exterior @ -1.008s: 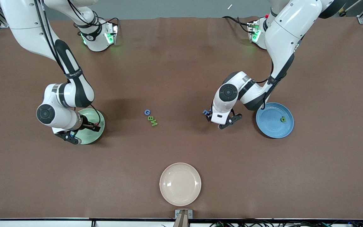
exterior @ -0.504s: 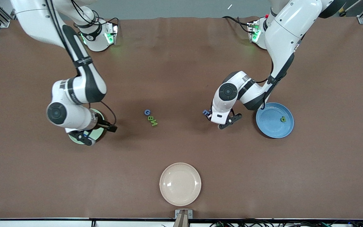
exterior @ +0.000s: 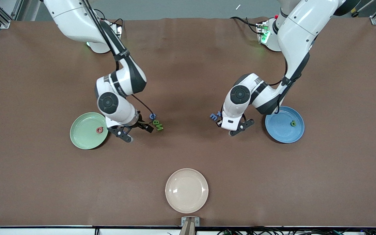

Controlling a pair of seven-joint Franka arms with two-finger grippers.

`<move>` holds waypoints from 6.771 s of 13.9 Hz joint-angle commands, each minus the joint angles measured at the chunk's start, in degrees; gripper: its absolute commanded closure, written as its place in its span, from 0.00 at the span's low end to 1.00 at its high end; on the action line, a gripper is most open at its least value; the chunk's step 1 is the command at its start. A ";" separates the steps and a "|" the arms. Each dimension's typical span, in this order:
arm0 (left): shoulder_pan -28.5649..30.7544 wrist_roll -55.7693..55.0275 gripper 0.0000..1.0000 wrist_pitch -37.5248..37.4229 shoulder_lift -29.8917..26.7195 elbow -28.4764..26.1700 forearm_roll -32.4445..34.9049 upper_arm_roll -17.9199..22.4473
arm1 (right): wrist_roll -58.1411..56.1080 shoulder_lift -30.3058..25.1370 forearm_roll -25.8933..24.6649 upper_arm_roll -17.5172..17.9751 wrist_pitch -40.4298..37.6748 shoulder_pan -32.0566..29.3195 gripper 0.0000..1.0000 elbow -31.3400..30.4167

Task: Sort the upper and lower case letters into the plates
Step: 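Grasp the green n with the left gripper while the right gripper reaches the M, then drop the n in the blue plate while the right gripper grasps the M, then drop the M in the green plate while the left gripper reaches the x, then grasp the x with the left gripper while the right gripper grasps the B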

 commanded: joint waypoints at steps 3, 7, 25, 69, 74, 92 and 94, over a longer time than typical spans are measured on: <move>8.42 14.33 0.87 -3.56 -10.63 -5.83 0.22 -1.77 | -20.10 2.24 -1.43 -0.52 2.91 2.44 0.00 0.05; 22.11 25.23 0.87 -1.99 -13.28 -12.60 0.57 -7.91 | -26.30 4.08 -1.60 -0.52 6.94 4.02 0.03 0.05; 41.40 37.21 0.87 11.90 -4.67 -20.52 18.59 -9.43 | -27.80 7.16 -3.01 -0.69 12.41 6.23 0.94 -1.53; 10.82 42.05 0.32 1.97 7.28 -4.61 18.06 -16.81 | -28.51 -8.40 0.68 -0.34 -12.21 -7.50 0.00 -6.10; 10.73 42.05 0.52 2.15 7.63 -4.53 19.02 -16.81 | -19.54 -6.11 0.95 -0.43 -4.23 -0.64 0.00 -6.36; 17.04 46.06 0.99 3.47 2.47 -7.59 21.49 -16.28 | -13.39 1.98 0.16 -0.78 12.93 6.93 0.26 -8.03; 22.30 50.03 0.99 3.47 0.43 -9.61 21.14 -18.90 | -13.39 2.33 0.16 -0.87 13.98 6.93 0.27 -8.03</move>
